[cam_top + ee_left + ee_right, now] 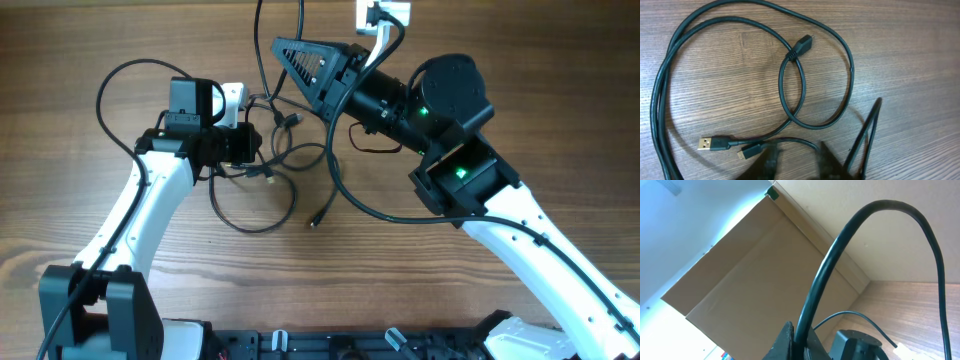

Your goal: Untangle cables

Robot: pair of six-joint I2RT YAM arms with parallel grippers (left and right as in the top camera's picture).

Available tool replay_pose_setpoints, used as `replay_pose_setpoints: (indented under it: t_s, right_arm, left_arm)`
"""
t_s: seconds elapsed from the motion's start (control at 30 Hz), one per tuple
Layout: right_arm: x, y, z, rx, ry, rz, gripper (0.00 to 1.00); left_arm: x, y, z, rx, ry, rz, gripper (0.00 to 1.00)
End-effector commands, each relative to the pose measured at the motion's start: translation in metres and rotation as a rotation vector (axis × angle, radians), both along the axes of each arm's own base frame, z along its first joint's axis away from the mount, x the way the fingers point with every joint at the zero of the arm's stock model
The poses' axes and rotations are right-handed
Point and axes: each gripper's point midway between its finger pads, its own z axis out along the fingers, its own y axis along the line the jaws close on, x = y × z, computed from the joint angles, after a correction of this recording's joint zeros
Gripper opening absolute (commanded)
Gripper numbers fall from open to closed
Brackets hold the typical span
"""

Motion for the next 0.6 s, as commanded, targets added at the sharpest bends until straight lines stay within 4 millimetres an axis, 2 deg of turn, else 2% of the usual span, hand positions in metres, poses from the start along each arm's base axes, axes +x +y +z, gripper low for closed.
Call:
replay_pose_setpoints:
  t_s: [0.0, 0.23, 0.33, 0.4, 0.57]
  right_arm:
    - [-0.004, -0.005, 0.01, 0.023, -0.009, -0.004, 0.04]
    - [0.005, -0.01, 0.002, 0.0, 0.017, -0.062, 0.04]
    - [0.015, -0.016, -0.008, -0.033, 0.035, -0.128, 0.04]
    - [0.024, -0.022, -0.015, -0.067, 0.037, -0.19, 0.04]
    - [0.043, -0.039, -0.039, -0.171, 0.065, -0.342, 0.04]
  left_arm:
    - [-0.003, -0.004, -0.003, -0.006, 0.008, -0.019, 0.04]
    - [-0.005, -0.003, -0.004, -0.005, 0.018, -0.019, 0.04]
    - [-0.006, -0.003, 0.002, -0.008, 0.007, -0.017, 0.04]
    - [-0.008, -0.003, 0.009, -0.011, -0.01, -0.018, 0.04]
    - [-0.01, -0.003, 0.043, -0.02, -0.105, -0.019, 0.04]
